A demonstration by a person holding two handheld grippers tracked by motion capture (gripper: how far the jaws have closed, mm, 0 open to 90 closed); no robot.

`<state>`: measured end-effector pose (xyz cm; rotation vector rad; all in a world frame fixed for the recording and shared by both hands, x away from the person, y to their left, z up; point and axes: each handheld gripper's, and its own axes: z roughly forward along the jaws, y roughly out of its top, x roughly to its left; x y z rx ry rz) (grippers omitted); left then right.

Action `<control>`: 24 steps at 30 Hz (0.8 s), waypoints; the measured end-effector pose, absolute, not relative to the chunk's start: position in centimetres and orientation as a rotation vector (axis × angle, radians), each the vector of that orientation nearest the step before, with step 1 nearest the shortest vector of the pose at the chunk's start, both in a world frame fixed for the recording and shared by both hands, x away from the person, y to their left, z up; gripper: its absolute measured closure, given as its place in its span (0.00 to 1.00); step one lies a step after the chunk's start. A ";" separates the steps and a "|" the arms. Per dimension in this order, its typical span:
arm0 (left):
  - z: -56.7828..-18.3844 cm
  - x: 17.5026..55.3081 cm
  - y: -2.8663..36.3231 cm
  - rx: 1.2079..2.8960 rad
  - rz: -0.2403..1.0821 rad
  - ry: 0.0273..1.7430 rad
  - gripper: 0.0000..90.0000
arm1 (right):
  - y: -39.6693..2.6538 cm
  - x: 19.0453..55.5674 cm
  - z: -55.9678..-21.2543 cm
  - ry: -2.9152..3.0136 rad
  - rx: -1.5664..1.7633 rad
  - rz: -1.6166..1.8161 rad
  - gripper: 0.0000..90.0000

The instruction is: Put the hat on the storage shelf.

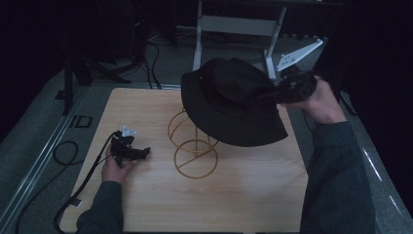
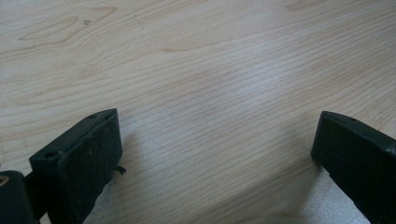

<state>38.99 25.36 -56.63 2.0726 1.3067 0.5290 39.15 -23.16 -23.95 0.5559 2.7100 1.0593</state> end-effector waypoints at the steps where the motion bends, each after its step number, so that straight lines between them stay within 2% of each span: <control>1: -56.6 39.0 25.4 2.073 0.529 1.307 0.02 | -23.0 39.2 -24.0 2.714 0.550 1.063 0.97; 24: -56.6 39.0 25.4 2.072 0.529 1.307 0.02 | -18.9 39.9 -26.1 2.783 0.503 1.046 0.95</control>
